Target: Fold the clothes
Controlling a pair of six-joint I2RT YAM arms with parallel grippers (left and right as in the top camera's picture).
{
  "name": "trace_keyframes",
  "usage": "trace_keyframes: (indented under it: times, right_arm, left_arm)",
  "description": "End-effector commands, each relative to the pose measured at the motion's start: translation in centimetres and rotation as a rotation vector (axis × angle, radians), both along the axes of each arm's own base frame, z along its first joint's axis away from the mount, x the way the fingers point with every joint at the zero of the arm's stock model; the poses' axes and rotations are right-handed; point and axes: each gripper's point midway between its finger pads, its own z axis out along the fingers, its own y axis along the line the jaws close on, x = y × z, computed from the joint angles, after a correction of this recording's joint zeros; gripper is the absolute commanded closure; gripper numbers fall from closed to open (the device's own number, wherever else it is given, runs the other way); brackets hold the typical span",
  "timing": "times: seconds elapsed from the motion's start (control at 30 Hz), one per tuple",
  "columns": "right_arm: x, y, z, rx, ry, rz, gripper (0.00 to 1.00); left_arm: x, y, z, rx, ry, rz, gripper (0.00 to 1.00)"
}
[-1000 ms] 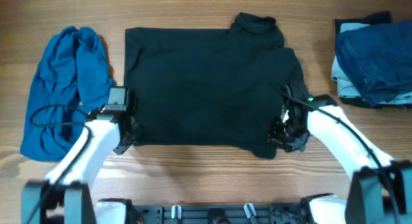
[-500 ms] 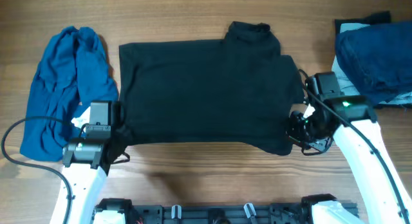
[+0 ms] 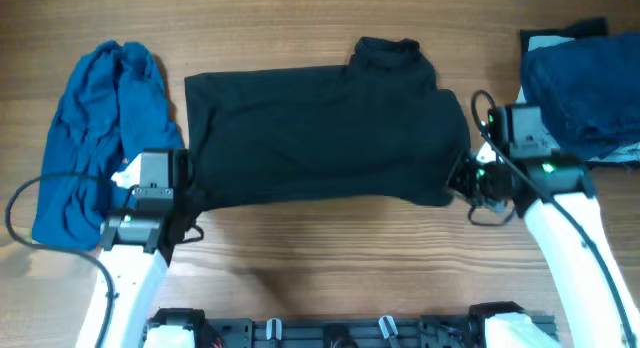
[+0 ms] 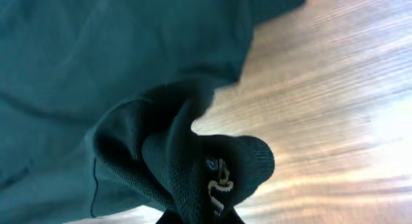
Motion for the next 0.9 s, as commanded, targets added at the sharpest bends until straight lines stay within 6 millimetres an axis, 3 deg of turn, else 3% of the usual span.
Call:
trace_keyframes:
  times: [0.0,0.23,0.4,0.63,0.87]
  right_arm:
    - [1.4,-0.5,-2.8,-0.037,0.068,0.015,0.96]
    - [3.4,-0.2,-6.3,-0.038,0.112,0.04,0.96]
    - [5.0,-0.1,-6.2,-0.035,0.051,0.039,0.96]
    - [7.1,-0.5,-5.8,-0.063,-0.035,0.028,0.96]
    - [9.2,-0.3,-6.0,-0.053,-0.1,0.024,0.96]
  left_arm:
    - [1.3,0.7,-0.8,0.041,0.019,0.01,0.96]
    - [3.1,1.5,-3.1,0.097,0.055,0.031,0.96]
    - [4.8,1.8,-3.7,0.113,0.019,0.041,0.96]
    - [8.4,1.7,-3.0,0.108,-0.118,0.052,0.96]
    - [9.1,1.6,-4.2,0.108,-0.107,0.051,0.96]
